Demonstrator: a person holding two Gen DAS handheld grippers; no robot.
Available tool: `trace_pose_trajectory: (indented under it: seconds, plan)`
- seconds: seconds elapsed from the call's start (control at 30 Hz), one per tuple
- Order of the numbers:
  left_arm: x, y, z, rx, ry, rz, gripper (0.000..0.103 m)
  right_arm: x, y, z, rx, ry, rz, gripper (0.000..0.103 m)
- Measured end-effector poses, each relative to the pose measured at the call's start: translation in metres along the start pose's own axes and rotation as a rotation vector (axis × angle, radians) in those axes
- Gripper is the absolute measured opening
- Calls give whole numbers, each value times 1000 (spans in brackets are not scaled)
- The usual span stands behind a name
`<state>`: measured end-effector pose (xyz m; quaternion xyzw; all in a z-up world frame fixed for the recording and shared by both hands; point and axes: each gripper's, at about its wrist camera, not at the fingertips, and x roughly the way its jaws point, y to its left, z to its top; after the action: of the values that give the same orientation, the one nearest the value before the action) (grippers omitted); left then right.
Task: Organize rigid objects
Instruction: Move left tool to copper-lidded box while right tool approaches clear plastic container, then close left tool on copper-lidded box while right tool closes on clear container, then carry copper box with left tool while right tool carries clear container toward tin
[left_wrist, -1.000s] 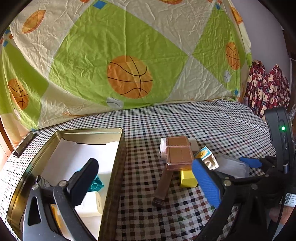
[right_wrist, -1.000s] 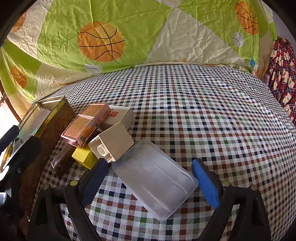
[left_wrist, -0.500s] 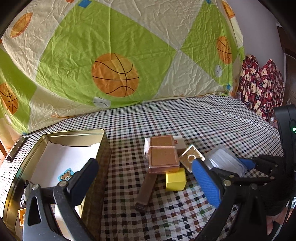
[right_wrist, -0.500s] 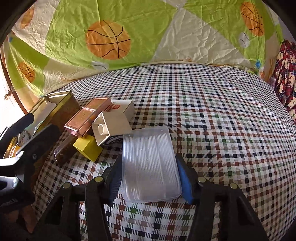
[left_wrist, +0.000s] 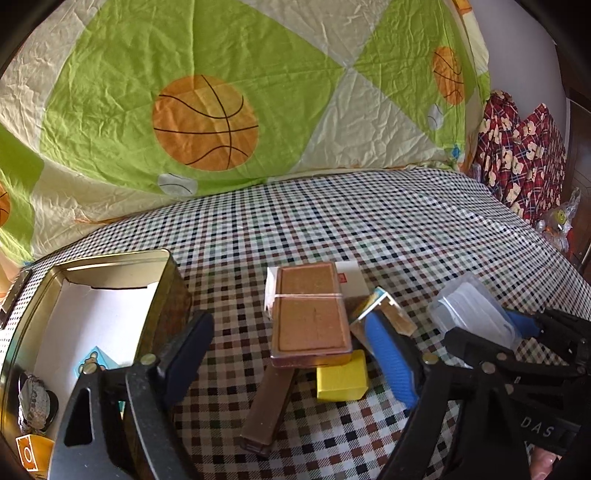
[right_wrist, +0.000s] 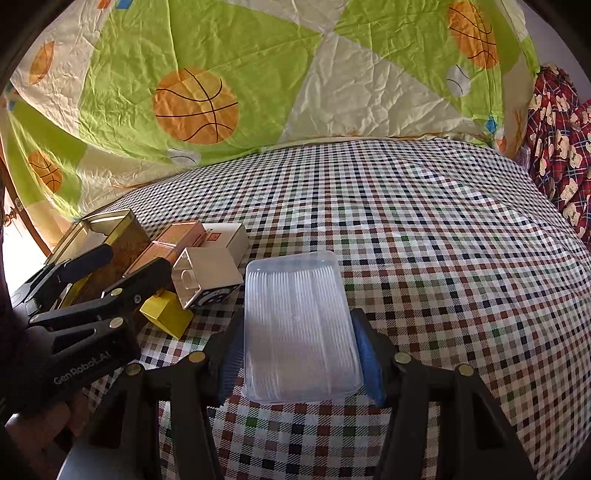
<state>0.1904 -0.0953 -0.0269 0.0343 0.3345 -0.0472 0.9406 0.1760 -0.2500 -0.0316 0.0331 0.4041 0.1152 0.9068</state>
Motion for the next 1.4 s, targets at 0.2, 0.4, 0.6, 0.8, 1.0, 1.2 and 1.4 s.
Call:
trace_pose_trajectory:
  seconds: [0.2,0.4,0.6,0.8,1.0,1.2,1.4]
  plan:
    - [3,0,-1,7,27,-41,43,-3,1,-1,-2,-9,-3,57]
    - [-14,3,-6,0,-38,-37,43,-11,4,-1,-15,-54,-25,57]
    - [-30,14,-9,-42,-102,-26,43,-19,10,-2,-43,-98,-37,57]
    - [-48,14,-14,-44,-184,13,43,-30,14,-3,-58,-164,-39,57]
    - [-64,13,-19,-35,-257,39,43,-39,16,-4,-69,-216,-40,57]
    - [-76,17,-25,-55,-301,49,43,-50,19,-7,-79,-279,-41,57]
    - [-84,20,-30,-74,-329,54,43,-57,23,-9,-90,-324,-51,57]
